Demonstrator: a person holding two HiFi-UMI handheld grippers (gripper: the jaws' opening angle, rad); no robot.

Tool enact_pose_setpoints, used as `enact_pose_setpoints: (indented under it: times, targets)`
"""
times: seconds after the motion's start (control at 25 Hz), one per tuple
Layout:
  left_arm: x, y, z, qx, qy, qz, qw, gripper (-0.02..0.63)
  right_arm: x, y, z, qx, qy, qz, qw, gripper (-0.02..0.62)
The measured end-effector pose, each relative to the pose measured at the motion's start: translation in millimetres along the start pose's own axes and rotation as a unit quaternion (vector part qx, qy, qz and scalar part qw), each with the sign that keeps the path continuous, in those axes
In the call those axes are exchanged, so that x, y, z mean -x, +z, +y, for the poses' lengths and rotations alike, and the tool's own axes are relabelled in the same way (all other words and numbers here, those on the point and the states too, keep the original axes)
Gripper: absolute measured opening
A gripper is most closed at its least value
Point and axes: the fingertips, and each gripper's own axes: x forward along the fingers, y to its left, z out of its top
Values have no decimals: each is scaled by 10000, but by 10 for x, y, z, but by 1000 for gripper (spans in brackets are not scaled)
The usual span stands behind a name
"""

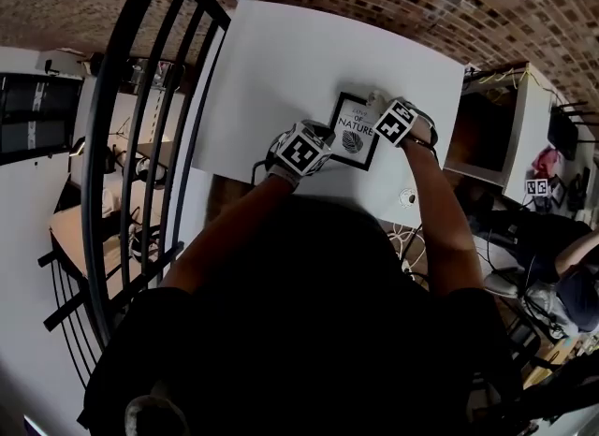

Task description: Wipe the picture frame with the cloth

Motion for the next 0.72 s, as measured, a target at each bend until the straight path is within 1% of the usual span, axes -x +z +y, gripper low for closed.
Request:
enact_pose_setpoints:
  times: [0.12, 0.28, 0.36, 0.56, 0.72]
  targets:
    - [1, -54, 10, 34, 13, 61, 10000, 2, -136, -57, 63, -5, 140, 150, 9998, 107]
    - [-34, -135, 21, 14, -5, 171, 9999, 1, -147, -36, 323, 223, 263, 181, 9992, 107]
    - [-89, -188, 7, -10, -51, 249, 9997, 2, -121, -39, 467, 245, 383, 167, 9988, 107]
    - [-179, -221, -89, -143, -224, 350, 9990, 2, -47, -92, 832, 84, 608, 56, 9981, 107]
    - [-157, -188, -105, -258, -194, 337, 9989, 2, -3, -121, 1081, -101, 695, -62, 9975, 107]
